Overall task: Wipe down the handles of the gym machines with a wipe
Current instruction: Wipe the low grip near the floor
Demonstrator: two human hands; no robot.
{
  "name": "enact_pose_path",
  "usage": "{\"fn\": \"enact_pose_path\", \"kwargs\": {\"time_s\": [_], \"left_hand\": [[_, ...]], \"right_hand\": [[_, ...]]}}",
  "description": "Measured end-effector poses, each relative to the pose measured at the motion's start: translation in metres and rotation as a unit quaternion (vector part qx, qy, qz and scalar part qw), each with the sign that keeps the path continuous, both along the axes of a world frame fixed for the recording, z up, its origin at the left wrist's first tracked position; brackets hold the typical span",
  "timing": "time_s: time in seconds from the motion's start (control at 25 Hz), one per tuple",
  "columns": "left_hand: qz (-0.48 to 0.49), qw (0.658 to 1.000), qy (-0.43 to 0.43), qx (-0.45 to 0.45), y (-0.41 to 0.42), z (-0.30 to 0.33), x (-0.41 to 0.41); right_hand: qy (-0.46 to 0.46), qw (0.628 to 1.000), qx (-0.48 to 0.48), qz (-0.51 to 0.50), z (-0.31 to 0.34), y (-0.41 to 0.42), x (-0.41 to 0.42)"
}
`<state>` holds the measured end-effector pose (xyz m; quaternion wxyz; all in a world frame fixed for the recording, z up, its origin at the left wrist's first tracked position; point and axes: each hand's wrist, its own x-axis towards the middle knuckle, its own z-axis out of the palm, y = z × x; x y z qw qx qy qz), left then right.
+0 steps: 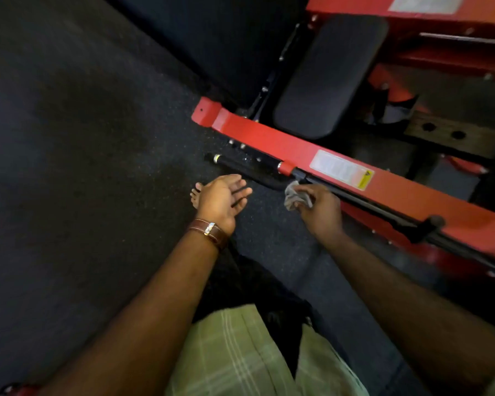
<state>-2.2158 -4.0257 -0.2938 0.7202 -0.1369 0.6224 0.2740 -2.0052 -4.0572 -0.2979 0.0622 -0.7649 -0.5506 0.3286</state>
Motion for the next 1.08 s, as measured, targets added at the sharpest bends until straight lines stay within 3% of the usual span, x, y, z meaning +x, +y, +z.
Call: {"fn": "enact_pose_path", "kwargs": {"time_s": [0.12, 0.28, 0.4, 0.52, 0.76, 0.92, 1.08], "left_hand": [[0.081, 0.996, -0.016, -0.026, 0.004, -0.043, 0.034], [0.124, 0.986, -0.003, -0.114, -0.005, -0.115, 0.088], [0.156, 0.975, 0.002, -0.155, -0.015, -0.164, 0.126], [0.218, 0.96, -0.023, -0.173, -0.024, -0.2, 0.163], [0.347, 0.923, -0.086, -0.142, -0.036, -0.248, 0.213], [0.416, 0.898, -0.095, -0.106, -0.033, -0.258, 0.216], [0.43, 0.894, -0.091, -0.085, -0.031, -0.245, 0.214]], "right_hand": [[0.091, 0.994, -0.036, 0.045, -0.052, 0.028, 0.034], [-0.013, 0.992, -0.012, 0.122, -0.116, 0.052, 0.066], [-0.025, 0.959, -0.005, 0.283, -0.175, 0.075, 0.089], [0.038, 0.912, -0.055, 0.406, -0.219, 0.09, 0.108], [0.192, 0.903, -0.036, 0.383, -0.274, 0.08, 0.107], [0.148, 0.874, -0.122, 0.447, -0.299, 0.108, 0.062], [0.153, 0.861, -0.121, 0.471, -0.276, 0.114, 0.106]]}}
